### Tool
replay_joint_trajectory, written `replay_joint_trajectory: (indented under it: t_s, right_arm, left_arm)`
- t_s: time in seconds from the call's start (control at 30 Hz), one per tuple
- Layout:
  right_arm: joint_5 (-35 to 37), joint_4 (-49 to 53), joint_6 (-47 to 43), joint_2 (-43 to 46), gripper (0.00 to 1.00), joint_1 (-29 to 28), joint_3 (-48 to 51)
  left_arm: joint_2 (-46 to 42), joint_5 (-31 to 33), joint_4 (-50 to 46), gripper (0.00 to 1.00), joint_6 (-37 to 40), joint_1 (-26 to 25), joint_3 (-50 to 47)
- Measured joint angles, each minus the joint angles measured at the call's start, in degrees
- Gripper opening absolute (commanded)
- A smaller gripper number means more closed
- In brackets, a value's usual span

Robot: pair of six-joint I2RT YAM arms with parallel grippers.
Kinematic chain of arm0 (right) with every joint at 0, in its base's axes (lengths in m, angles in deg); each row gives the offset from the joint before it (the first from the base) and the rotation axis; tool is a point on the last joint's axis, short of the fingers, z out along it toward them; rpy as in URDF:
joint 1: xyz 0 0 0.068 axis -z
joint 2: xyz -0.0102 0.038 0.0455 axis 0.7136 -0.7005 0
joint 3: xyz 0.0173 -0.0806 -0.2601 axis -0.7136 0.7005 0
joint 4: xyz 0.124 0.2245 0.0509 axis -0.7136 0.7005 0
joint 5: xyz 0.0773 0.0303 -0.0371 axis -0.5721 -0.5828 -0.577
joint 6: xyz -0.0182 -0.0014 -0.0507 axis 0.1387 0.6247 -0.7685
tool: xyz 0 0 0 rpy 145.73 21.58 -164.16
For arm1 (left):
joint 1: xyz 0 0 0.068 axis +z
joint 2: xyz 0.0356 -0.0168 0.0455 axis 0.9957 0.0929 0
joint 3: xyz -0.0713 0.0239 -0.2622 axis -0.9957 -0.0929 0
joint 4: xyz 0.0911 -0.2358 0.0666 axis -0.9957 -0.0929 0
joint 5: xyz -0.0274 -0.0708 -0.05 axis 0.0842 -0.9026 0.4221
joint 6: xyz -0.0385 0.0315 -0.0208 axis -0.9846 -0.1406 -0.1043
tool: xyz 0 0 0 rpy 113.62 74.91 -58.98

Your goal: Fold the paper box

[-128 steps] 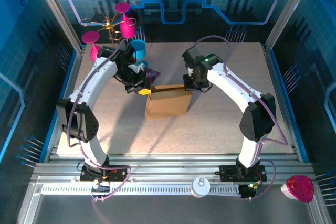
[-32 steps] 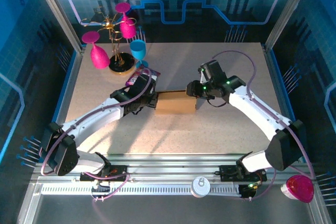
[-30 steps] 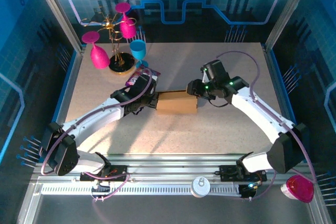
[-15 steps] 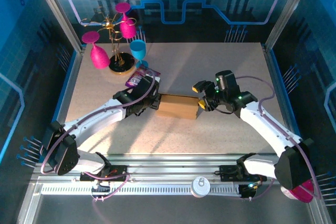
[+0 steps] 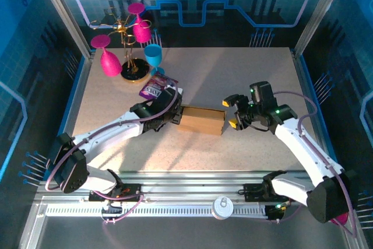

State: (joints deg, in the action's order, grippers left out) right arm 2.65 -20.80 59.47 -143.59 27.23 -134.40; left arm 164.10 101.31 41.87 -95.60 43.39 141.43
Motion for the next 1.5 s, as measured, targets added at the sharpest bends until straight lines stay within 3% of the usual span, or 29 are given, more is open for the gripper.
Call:
replay_joint_trajectory:
  t_s: [0.27, 0.4, 0.57, 0.67, 0.83, 0.97, 1.13, 1.3, 1.5]
  right_arm:
    - [-3.6, -8.7, 9.0, 0.1, 0.76, -1.2, 6.7]
    - [-4.3, -12.6, 12.0, 0.1, 0.70, -1.6, 9.4]
    - [-4.4, -14.9, 13.1, -0.9, 0.55, -1.7, 10.2]
    - [-4.4, -16.8, 13.2, -1.0, 0.50, -1.8, 11.3]
    - [-4.3, -18.6, 13.0, -1.0, 0.47, -2.1, 12.1]
    - [-4.4, -19.3, 12.8, -1.3, 0.46, -2.1, 12.4]
    - [-4.4, -20.2, 12.5, -1.8, 0.43, -2.1, 12.4]
    - [-4.4, -20.3, 12.2, -1.8, 0.43, -2.3, 12.4]
    - [-4.4, -20.5, 11.9, -1.8, 0.42, -2.3, 12.6]
  left_arm:
    - [0.0, 1.6, 0.0, 0.00, -1.7, -0.9, 0.0]
    - [0.0, 1.8, 0.0, 0.00, -2.4, -1.1, 0.0]
    - [0.0, 1.9, 0.0, 0.02, -2.8, -1.3, -0.2]
    - [-0.7, 1.8, 0.2, 0.18, -3.0, -1.3, -0.9]
    - [-4.3, -0.8, -0.8, 0.54, -5.0, -1.5, -3.4]
    - [-8.9, -6.4, -1.4, 0.63, -8.3, -1.6, -5.4]
    - [-14.8, -15.4, -2.6, 0.66, -20.8, 2.1, -5.6]
    - [-18.8, -23.1, -0.5, 0.65, -44.0, 10.9, -8.7]
    - [-17.5, -26.8, 4.9, 0.66, -69.7, 12.0, -11.3]
